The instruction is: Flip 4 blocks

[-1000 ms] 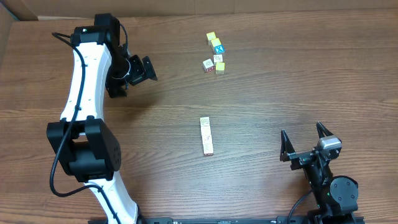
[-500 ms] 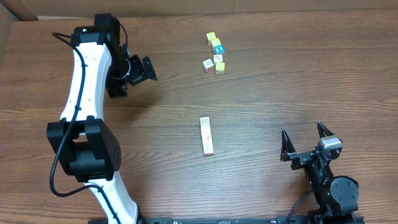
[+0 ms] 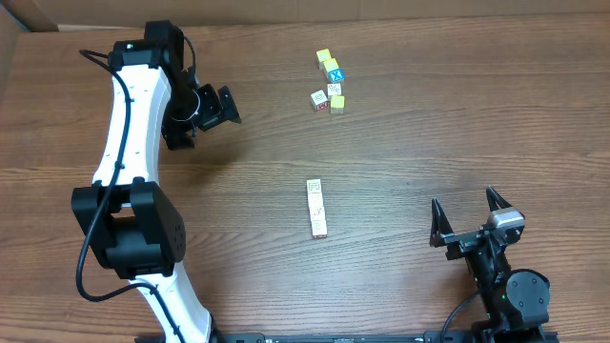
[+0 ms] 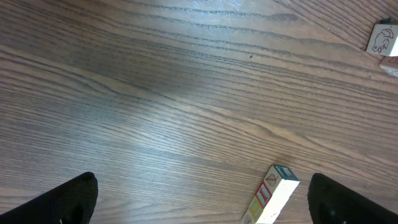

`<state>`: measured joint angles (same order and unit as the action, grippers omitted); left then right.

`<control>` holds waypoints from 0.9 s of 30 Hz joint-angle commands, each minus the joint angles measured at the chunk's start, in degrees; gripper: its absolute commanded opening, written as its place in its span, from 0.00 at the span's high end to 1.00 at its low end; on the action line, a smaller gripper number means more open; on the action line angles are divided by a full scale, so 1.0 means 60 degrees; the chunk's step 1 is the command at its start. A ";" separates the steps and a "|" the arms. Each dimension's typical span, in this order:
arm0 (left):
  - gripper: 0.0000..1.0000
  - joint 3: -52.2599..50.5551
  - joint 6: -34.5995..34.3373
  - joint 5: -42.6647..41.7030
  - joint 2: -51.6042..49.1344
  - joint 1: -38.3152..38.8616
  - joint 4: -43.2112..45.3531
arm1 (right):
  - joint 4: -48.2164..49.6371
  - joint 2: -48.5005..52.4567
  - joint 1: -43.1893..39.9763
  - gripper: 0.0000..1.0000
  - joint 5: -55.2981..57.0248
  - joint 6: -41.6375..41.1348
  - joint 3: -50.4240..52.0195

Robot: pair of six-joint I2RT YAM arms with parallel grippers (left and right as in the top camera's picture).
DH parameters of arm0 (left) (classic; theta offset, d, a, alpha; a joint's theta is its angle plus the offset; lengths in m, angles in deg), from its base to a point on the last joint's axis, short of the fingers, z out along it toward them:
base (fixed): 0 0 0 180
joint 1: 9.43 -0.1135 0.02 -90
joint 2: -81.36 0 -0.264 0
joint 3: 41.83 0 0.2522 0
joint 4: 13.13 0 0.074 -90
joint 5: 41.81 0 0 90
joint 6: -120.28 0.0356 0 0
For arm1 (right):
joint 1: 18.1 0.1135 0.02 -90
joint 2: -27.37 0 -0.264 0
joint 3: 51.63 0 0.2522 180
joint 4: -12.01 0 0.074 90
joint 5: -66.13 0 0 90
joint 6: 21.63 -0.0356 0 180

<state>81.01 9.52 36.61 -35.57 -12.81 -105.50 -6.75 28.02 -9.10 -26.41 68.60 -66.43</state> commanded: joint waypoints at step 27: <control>0.00 -0.0055 0.0178 0.1005 0.7716 0.0066 -0.0532 | 0.0051 -0.0080 -0.0058 0.00 0.0087 0.0036 0.0095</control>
<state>80.94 9.55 38.45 8.48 -12.79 -107.05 -6.77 27.99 -9.10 -26.41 68.58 -66.43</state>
